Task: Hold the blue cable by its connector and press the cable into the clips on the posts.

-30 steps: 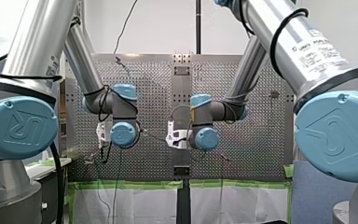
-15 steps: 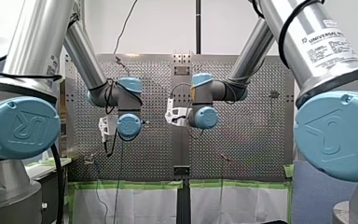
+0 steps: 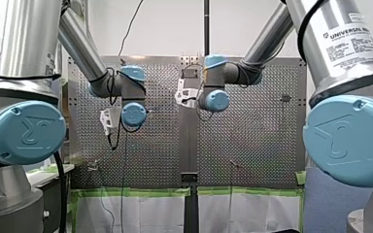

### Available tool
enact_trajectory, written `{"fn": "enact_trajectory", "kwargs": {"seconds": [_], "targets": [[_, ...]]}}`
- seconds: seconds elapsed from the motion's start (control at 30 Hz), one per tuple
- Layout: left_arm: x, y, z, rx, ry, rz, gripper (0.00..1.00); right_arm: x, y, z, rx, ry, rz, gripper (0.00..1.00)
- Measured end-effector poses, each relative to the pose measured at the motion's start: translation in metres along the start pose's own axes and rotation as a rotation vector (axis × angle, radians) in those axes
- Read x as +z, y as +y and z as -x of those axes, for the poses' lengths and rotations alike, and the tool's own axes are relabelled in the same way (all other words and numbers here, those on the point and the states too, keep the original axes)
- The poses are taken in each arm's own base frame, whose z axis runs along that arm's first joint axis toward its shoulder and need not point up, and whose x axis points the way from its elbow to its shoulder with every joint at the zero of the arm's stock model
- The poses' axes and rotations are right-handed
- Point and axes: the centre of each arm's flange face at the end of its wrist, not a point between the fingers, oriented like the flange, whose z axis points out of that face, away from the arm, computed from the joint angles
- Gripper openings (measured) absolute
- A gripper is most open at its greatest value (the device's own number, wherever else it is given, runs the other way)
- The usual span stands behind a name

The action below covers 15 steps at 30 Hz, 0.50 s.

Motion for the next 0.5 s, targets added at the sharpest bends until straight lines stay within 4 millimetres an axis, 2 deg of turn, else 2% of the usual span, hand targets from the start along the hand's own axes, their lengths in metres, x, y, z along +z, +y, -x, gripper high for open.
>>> {"fn": "enact_trajectory", "kwargs": {"seconds": [0.13, 0.23, 0.5], "targets": [[0.007, -0.005, 0.023, -0.020, -0.023, 0.003, 0.00, 0.007, -0.005, -0.035, 0.015, 0.056, -0.036, 0.00], [0.008, -0.007, 0.039, -0.028, -0.033, 0.002, 0.00, 0.011, -0.008, -0.049, 0.026, 0.078, -0.058, 0.00], [0.004, -0.008, 0.071, -0.042, -0.045, -0.016, 0.00, 0.026, -0.011, -0.040, 0.029, 0.057, -0.082, 0.00]]}}
